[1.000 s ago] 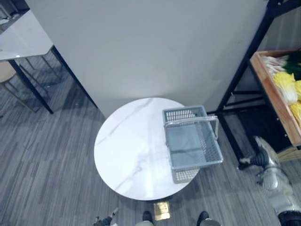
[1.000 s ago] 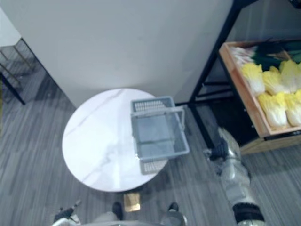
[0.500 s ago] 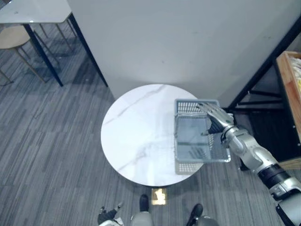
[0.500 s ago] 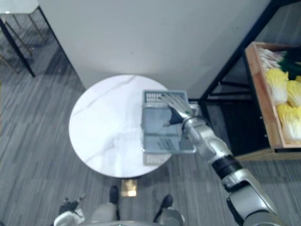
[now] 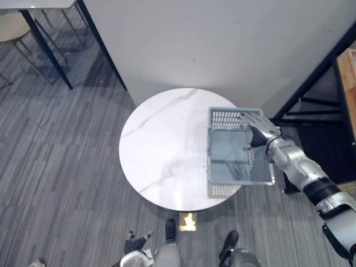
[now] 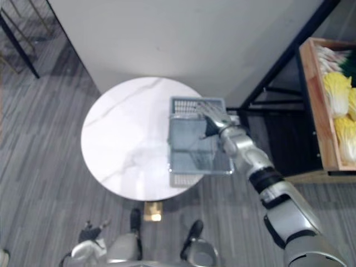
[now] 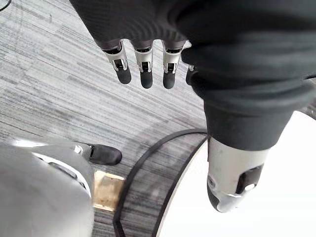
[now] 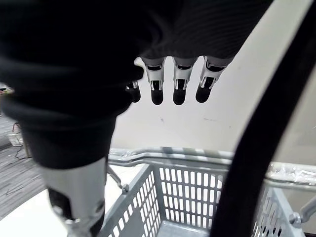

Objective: Pick vegetable in the basket

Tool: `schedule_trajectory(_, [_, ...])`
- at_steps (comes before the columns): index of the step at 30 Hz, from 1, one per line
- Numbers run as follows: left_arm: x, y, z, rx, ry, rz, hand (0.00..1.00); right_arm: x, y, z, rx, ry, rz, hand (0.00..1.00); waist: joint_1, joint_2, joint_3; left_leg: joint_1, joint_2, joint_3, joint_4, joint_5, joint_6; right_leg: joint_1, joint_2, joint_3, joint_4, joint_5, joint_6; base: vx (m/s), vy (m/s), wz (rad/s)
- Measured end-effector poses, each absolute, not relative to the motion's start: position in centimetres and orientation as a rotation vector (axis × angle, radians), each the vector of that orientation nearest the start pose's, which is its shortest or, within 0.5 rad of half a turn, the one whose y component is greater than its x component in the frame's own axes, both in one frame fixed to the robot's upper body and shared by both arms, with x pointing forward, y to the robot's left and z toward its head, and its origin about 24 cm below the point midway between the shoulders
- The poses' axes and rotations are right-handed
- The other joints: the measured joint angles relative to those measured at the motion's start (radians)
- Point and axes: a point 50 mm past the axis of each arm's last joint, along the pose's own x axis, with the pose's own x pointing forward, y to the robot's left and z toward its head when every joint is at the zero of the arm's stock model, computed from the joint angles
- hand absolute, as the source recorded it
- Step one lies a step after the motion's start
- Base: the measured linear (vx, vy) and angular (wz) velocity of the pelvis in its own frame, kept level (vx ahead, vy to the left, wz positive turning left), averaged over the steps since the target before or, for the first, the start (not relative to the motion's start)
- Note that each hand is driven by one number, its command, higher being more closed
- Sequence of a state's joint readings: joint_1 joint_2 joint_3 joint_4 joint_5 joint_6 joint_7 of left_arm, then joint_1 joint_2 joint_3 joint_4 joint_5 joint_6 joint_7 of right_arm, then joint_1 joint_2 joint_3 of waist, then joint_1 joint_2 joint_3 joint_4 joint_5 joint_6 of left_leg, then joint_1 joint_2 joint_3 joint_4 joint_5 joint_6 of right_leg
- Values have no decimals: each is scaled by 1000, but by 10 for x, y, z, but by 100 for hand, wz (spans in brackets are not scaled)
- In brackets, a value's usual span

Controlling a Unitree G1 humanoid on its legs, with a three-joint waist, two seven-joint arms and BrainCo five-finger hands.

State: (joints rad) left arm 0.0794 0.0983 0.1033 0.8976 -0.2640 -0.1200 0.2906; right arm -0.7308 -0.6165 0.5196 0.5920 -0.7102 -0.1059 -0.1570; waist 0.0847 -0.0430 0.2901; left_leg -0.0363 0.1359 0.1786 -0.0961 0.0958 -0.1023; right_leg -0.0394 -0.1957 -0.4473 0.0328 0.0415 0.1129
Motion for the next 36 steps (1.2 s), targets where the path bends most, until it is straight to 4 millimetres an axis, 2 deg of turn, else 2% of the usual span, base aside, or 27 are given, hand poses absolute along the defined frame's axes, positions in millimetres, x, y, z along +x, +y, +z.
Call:
schedule_trajectory(4, [138, 220, -132, -70, 818, 565, 0, 375, -192, 146, -1555, -319, 95, 0, 1, 10, 34, -19, 0, -2, -3, 9, 3, -20, 1, 15, 2, 4, -2, -25, 3, 2])
schedule_trajectory(9, [146, 219, -129, -74, 791, 564, 0, 383, -207, 160, -1549, -287, -7, 0, 1, 19, 55, -47, 1, -3, 0, 16, 2, -47, 3, 16, 2, 10, -5, -7, 0, 0])
schedule_trajectory(15, [158, 210, -122, -85, 742, 526, 0, 388, -212, 172, -1557, -281, -51, 0, 0, 29, 61, -67, 0, -5, 0, 19, 2, -65, 3, 17, 1, 11, -5, 2, 1, 1])
schedule_trajectory(18, [161, 206, -121, -110, 730, 521, 0, 389, -216, 173, -1564, -265, -65, 0, 2, 42, 74, -69, -1, -9, 0, 20, 2, -66, 2, 15, 1, 11, -5, 16, 3, 4])
schedule_trajectory(22, [167, 203, -117, -117, 700, 506, 0, 393, -222, 184, -1555, -252, -113, 0, 0, 59, 98, -90, -1, -22, 0, 28, 3, -79, 3, 7, 3, 11, -5, 14, 3, 8])
schedule_trajectory(30, [174, 202, -112, -119, 665, 501, 0, 395, -228, 186, -1554, -218, -146, 0, 4, 69, 104, -113, -3, -29, 0, 35, 1, -94, 0, 5, 2, 11, -5, 13, 4, 4])
schedule_trajectory(36, [178, 200, -108, -121, 640, 491, 0, 396, -236, 182, -1572, -172, -157, 0, 5, 95, 120, -121, -2, -34, 0, 40, 1, -97, 1, -2, 5, 11, -5, -5, 3, 3])
